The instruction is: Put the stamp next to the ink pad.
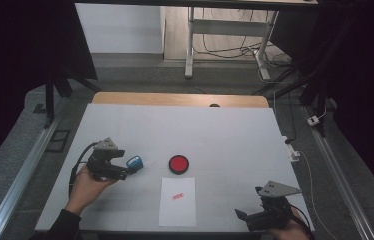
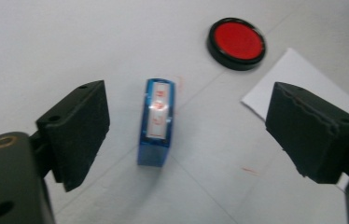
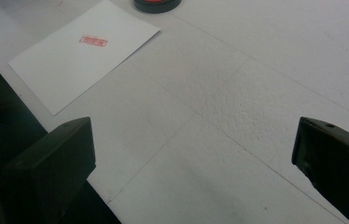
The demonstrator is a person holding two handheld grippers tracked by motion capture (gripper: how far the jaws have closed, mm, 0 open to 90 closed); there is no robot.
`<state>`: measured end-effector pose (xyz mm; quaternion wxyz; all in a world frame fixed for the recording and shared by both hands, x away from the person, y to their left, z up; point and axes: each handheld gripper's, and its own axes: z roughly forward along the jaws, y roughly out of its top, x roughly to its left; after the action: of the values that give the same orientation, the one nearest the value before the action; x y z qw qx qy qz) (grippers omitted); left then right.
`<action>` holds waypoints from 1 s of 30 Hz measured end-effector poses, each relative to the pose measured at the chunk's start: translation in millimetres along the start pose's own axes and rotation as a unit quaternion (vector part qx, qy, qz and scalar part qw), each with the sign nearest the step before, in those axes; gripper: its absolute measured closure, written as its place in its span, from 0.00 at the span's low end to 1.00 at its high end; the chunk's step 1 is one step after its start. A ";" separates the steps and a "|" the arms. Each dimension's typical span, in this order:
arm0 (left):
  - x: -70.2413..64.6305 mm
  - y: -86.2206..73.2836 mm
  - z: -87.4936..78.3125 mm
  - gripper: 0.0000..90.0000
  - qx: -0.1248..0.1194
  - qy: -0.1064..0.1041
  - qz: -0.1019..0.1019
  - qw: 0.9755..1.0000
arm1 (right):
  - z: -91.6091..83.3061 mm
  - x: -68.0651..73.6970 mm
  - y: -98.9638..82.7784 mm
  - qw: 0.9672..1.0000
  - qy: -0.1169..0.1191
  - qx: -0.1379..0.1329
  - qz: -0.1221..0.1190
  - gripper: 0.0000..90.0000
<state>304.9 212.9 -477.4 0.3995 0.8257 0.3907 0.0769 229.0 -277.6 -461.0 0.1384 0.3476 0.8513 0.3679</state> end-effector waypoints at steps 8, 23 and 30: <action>-13.5 -3.2 -9.5 0.03 0.000 -0.001 0.014 1.000 | -0.2 0.2 0.0 1.000 -0.001 -0.001 0.000 0.00; -31.6 -27.7 -47.5 0.00 -0.055 -0.023 -0.009 0.998 | 0.2 0.2 0.2 1.000 -0.002 0.002 0.000 0.00; -37.3 -46.9 -64.4 0.00 -0.063 -0.009 -0.019 0.998 | 0.0 0.8 0.4 1.000 -0.003 0.003 -0.002 0.00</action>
<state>223.7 242.8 -461.2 0.4555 0.7920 0.3972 0.0861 228.6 -276.9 -460.8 0.1409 0.3477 0.8524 0.3641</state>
